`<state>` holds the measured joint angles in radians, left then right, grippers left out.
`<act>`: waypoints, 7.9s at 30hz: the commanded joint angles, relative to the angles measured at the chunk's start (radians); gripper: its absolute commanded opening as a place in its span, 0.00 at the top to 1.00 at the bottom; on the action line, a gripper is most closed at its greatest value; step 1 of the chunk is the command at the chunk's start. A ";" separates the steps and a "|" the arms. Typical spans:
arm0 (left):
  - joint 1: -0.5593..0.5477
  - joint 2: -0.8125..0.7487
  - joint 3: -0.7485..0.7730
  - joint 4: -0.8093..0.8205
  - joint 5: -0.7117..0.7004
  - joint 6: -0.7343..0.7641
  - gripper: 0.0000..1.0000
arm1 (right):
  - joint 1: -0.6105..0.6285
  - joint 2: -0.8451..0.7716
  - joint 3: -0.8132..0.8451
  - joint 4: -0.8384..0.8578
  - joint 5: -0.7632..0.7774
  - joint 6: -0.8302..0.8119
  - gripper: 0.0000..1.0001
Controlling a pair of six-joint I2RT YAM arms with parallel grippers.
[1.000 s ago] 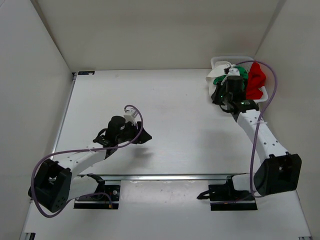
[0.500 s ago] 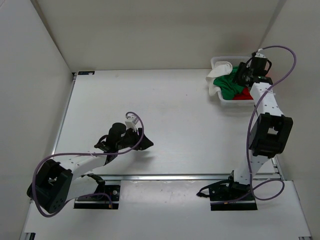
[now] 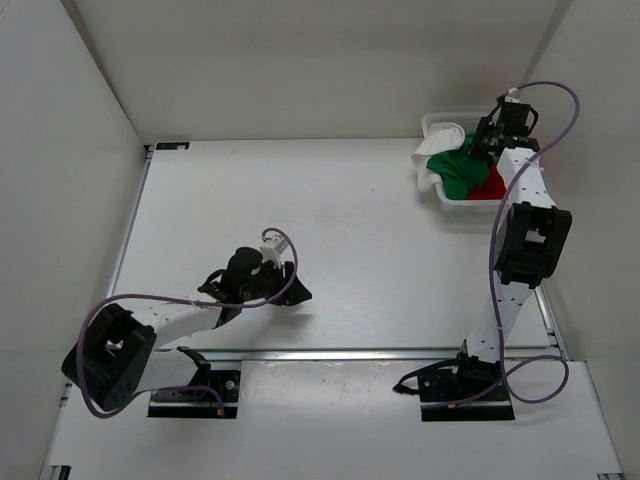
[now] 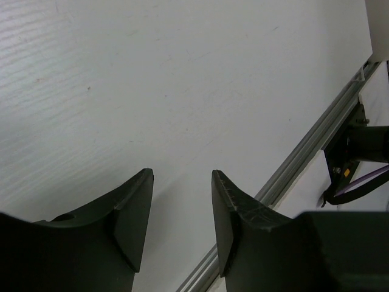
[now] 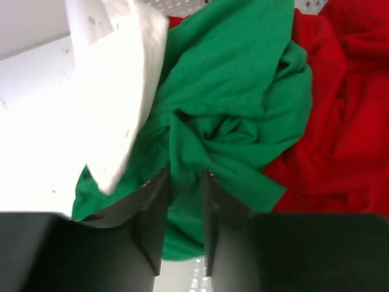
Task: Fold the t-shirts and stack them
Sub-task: Grab crumpled tshirt from bin with the right arm, then move the tshirt to the center of the board, then flatten out the tshirt
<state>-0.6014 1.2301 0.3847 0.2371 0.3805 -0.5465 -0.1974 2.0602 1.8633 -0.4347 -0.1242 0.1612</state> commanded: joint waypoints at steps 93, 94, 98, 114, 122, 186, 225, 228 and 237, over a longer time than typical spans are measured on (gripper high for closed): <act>0.219 0.508 0.468 -0.087 -0.161 -0.065 0.77 | 0.757 -0.684 -1.201 0.576 -0.204 0.334 0.57; 0.219 0.506 0.464 -0.088 -0.163 -0.073 0.85 | 0.773 -0.657 -1.204 0.589 -0.189 0.339 0.56; 0.212 0.432 0.462 -0.108 -0.219 -0.063 0.99 | 0.757 -0.589 -1.213 0.651 -0.166 0.369 0.52; 0.232 0.169 0.347 -0.154 -0.198 -0.073 1.00 | 0.649 -0.386 -1.021 0.657 -0.086 0.344 1.00; 0.270 -0.121 0.160 -0.220 -0.157 -0.148 0.98 | 0.592 -0.514 -0.818 0.466 -0.089 0.233 1.00; 0.348 0.461 0.757 -0.116 -0.291 -0.238 1.00 | 0.596 -0.800 -0.896 0.239 -0.103 0.247 1.00; 0.686 0.103 1.035 -0.513 -0.054 -0.142 1.00 | 0.319 -0.634 0.074 -0.078 -0.552 0.231 1.00; 0.689 0.016 0.898 -0.519 -0.104 -0.109 1.00 | 0.303 -0.811 -0.283 0.028 -0.555 0.258 1.00; 0.635 0.032 0.556 -0.526 -0.164 -0.040 0.97 | 0.300 -0.757 -0.797 0.103 -0.346 0.228 1.00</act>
<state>0.0528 1.2221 1.0019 -0.2718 0.2516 -0.6262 0.0975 1.1851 1.0977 -0.3885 -0.5739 0.3969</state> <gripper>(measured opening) 0.018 0.030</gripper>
